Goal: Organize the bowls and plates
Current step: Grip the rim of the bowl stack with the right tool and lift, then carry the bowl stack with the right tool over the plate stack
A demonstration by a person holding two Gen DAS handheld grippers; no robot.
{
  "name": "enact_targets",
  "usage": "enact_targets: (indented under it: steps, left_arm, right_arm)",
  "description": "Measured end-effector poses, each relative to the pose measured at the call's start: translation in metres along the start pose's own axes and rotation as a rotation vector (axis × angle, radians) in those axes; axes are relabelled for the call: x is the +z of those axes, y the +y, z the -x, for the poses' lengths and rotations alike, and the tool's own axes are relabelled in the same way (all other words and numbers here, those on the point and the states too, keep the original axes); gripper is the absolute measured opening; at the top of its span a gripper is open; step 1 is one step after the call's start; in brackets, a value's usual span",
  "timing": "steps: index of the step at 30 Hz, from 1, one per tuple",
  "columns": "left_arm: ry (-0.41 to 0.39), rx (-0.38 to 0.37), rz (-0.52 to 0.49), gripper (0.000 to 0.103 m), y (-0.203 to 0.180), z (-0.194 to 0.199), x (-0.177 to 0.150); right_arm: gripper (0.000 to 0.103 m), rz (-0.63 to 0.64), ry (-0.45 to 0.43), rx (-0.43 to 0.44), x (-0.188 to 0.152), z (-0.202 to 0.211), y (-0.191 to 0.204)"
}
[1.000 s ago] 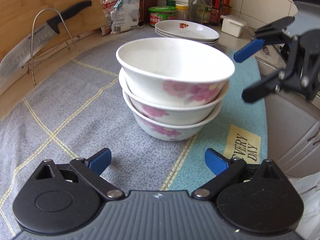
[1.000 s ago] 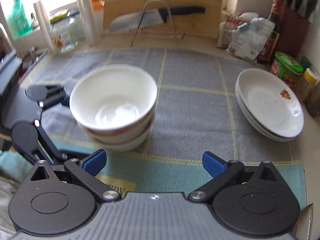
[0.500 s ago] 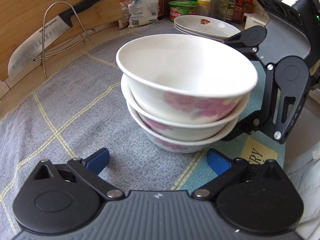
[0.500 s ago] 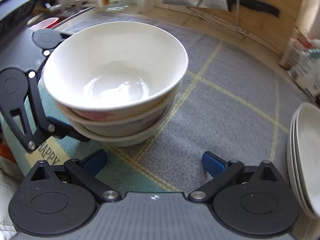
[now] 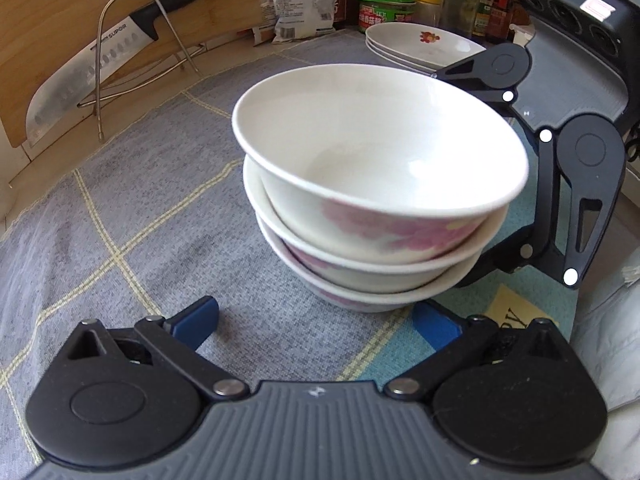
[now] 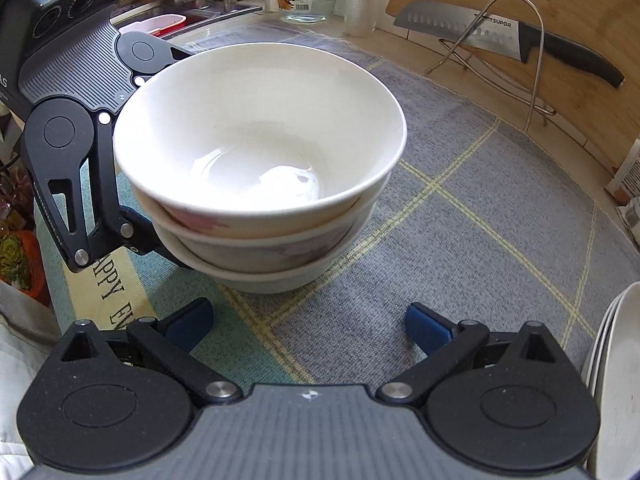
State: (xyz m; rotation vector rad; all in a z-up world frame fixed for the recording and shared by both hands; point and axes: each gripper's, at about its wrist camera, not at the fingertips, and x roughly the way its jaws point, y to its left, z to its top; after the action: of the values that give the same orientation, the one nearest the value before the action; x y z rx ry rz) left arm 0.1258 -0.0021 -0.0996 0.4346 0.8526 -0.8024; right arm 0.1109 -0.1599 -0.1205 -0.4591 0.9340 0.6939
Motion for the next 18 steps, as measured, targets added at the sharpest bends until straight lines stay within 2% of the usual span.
enact_targets:
  steps: [9, 13, 18]
  left_arm:
    - [-0.042, -0.054, -0.072, 0.103, 0.007, -0.001, -0.001]
    - [-0.047, -0.105, -0.154, 0.102, 0.010, -0.001, 0.003]
    - [-0.042, -0.175, -0.247, 0.095, 0.012, -0.003, 0.011]
  right_arm:
    - [0.103, -0.032, 0.028, -0.018, 0.008, -0.004, -0.001]
    - [0.103, -0.004, 0.044, -0.013, 0.013, -0.005, -0.001]
    - [0.103, 0.048, 0.023, 0.060, 0.025, -0.004, -0.006]
